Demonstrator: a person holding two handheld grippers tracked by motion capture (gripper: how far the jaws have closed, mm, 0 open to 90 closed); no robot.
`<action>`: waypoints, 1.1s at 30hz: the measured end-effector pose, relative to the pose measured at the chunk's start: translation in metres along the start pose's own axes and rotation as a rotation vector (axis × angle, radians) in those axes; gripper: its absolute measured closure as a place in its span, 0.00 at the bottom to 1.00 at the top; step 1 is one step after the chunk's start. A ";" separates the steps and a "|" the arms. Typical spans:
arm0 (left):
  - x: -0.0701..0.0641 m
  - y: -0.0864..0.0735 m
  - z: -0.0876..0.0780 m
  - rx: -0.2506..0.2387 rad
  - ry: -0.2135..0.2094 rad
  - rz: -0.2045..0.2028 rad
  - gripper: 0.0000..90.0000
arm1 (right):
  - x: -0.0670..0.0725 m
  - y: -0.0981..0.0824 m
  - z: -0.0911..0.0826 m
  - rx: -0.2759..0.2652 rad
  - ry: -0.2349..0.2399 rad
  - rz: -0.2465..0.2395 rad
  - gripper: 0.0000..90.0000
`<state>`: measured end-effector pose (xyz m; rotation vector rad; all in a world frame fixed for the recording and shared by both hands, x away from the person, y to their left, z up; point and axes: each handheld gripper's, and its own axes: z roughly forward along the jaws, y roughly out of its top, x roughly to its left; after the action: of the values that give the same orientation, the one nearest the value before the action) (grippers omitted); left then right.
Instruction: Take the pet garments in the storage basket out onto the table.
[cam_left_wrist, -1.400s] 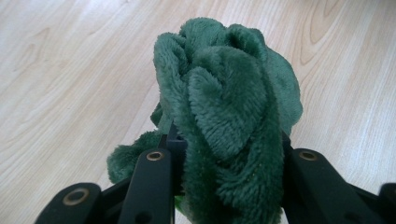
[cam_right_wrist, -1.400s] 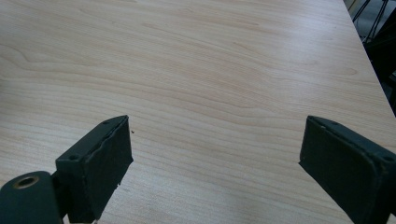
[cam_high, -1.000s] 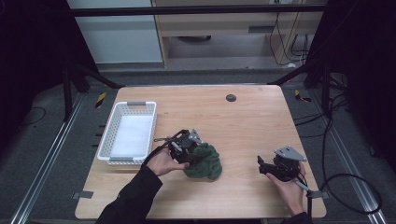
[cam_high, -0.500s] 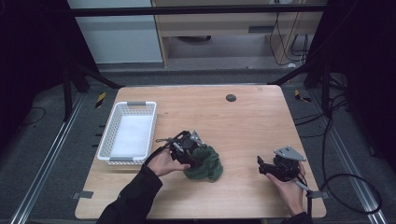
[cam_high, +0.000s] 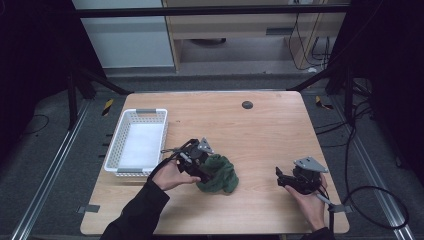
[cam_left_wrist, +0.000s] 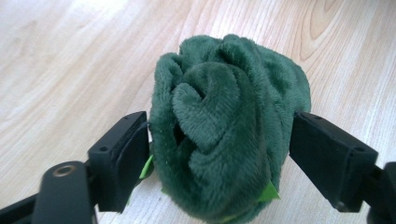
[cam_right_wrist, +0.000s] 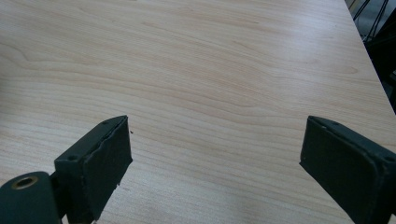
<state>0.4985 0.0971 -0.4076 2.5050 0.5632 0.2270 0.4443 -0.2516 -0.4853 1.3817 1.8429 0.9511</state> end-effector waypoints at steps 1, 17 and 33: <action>0.000 -0.001 -0.003 -0.007 0.003 -0.004 0.21 | 0.000 0.000 0.000 0.000 0.000 0.000 0.10; 0.001 -0.020 -0.035 -0.198 0.059 -0.112 0.20 | 0.000 0.000 0.000 0.002 -0.003 -0.003 0.09; 0.001 -0.058 -0.063 -0.366 0.177 -0.227 0.28 | 0.001 -0.001 0.000 0.003 -0.003 0.002 0.09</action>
<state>0.4621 0.1722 -0.3879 2.0620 0.7941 0.4264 0.4440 -0.2512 -0.4860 1.3860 1.8426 0.9468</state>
